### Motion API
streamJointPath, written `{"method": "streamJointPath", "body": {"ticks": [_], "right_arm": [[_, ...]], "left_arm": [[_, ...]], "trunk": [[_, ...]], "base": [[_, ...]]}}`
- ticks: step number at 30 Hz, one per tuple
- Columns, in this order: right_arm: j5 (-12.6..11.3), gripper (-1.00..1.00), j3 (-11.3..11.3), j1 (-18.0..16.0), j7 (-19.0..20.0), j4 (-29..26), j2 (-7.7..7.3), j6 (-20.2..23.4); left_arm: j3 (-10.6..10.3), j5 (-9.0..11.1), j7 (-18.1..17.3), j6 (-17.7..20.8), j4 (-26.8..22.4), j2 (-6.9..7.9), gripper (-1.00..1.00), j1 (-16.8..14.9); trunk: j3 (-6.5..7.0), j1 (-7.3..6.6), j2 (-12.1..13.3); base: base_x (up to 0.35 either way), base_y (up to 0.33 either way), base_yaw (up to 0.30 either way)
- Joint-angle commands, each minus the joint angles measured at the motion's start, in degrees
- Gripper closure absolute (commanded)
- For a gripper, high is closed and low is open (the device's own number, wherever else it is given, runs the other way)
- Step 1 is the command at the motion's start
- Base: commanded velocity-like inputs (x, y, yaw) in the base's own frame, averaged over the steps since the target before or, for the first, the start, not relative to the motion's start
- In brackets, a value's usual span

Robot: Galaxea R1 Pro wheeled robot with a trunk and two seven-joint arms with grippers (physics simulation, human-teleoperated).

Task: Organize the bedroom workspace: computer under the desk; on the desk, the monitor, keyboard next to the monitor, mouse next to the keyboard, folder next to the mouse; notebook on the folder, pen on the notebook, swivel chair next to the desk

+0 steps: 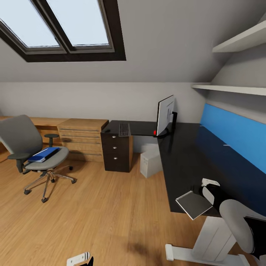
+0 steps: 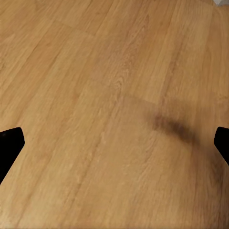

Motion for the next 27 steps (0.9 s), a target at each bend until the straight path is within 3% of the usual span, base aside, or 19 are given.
{"method": "streamJointPath", "body": {"ticks": [1,27], "right_arm": [[-0.5,-1.00,-0.1,0.0,-0.3,-0.1,0.01,0.3],[-0.7,-1.00,-0.1,0.0,-0.3,-0.2,-0.05,0.1]], "left_arm": [[-0.3,0.5,0.4,0.1,-0.1,0.08,-1.00,0.0],[-0.2,0.6,0.4,0.1,-0.3,0.08,-1.00,0.0]], "trunk": [[-0.05,0.00,0.0],[-0.05,0.00,0.0]], "base": [[0.000,0.000,0.000],[-0.036,0.000,0.000]]}}
